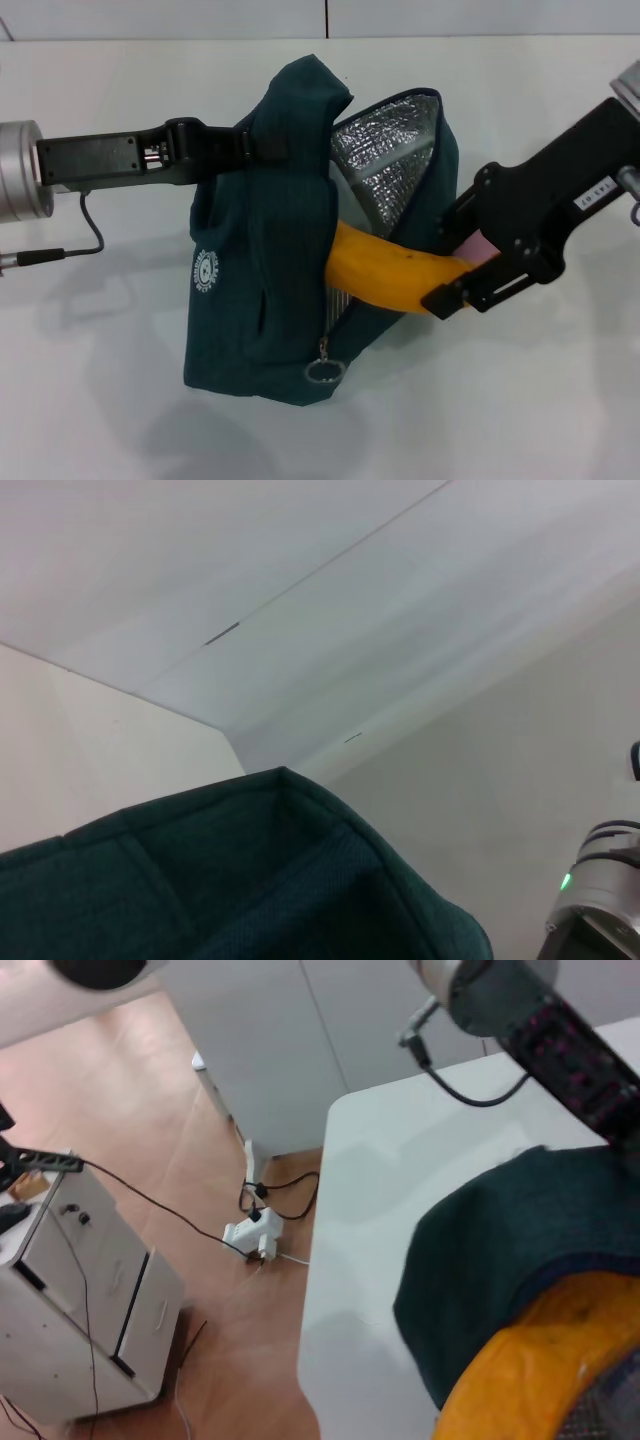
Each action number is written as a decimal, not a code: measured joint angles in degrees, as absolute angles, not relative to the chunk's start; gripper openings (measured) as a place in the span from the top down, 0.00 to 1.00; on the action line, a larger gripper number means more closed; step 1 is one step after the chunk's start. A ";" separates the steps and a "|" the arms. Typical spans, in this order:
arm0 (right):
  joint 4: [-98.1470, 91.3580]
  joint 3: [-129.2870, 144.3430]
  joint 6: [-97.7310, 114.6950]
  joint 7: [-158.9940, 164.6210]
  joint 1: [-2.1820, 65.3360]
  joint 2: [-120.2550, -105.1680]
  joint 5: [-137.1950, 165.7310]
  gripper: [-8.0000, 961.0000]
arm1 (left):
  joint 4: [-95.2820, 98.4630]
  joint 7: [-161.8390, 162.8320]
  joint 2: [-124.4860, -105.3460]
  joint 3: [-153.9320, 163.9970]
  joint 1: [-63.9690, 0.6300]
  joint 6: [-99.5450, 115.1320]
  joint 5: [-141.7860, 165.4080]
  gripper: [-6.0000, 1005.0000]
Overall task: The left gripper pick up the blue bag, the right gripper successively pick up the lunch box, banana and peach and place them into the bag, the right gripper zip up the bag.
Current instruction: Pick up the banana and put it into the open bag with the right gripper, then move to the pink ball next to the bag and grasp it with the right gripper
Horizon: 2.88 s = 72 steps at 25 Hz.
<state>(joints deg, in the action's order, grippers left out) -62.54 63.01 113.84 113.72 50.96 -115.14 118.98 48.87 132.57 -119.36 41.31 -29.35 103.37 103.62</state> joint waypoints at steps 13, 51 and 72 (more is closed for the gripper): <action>-59.72 62.41 109.31 119.34 54.67 -114.76 118.98 0.52 | 48.81 132.54 -119.35 42.11 -29.36 103.45 103.64 0.96; -64.55 46.85 110.06 117.51 46.03 -110.80 117.87 0.34 | 46.88 130.55 -119.35 41.31 -27.82 102.91 103.60 0.96; -59.25 51.01 92.82 100.88 34.02 -114.39 122.41 0.08 | 42.93 126.78 -118.37 37.85 -26.63 101.57 104.06 0.96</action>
